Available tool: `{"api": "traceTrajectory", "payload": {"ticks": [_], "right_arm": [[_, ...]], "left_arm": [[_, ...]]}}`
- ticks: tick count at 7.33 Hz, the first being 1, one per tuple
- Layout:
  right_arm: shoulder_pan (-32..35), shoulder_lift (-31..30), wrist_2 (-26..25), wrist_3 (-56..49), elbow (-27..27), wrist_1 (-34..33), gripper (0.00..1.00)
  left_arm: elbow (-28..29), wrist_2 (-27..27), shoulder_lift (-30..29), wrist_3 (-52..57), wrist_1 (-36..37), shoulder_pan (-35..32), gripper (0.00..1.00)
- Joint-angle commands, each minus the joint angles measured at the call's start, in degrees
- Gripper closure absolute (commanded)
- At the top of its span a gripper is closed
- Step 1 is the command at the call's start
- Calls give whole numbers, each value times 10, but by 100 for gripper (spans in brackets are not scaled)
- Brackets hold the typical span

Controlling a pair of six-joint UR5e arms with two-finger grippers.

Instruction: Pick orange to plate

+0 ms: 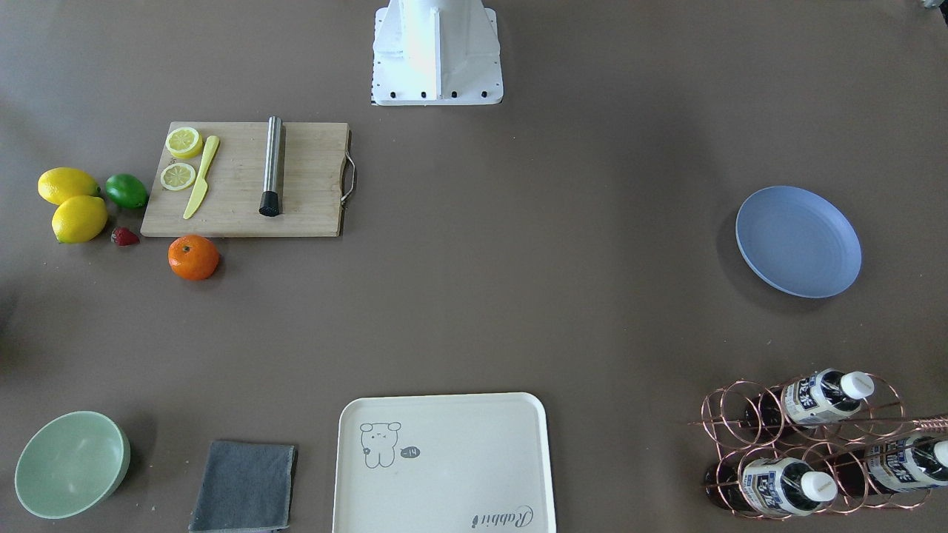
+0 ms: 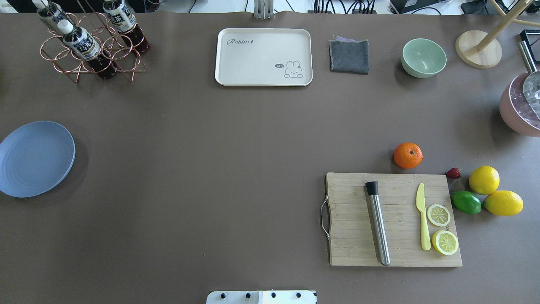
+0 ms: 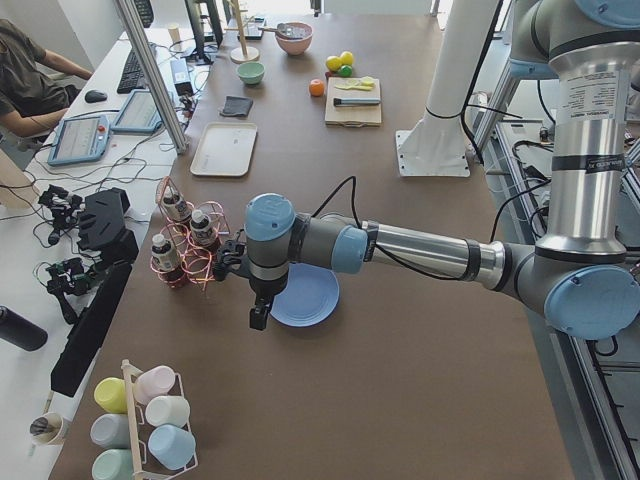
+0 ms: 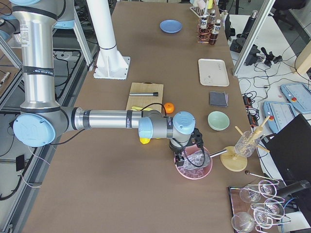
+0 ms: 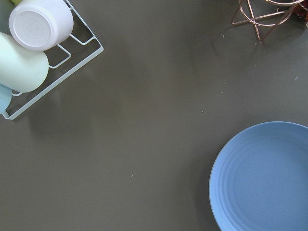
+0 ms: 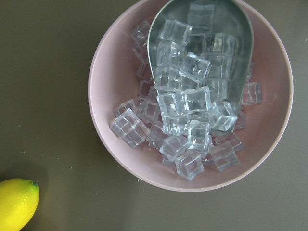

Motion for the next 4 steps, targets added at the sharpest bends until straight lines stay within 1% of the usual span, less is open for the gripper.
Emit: {"api": "traceTrajectory", "payload": {"ticks": [1, 2, 4], "right_arm": [[-1, -1, 0, 0, 0, 0, 0], [-1, -1, 0, 0, 0, 0, 0], [-1, -1, 0, 0, 1, 1, 0]], "left_arm": [[6, -1, 11, -1, 4, 0, 3], [13, 3, 15, -1, 0, 5, 3], [12, 3, 16, -2, -2, 25, 2]]}}
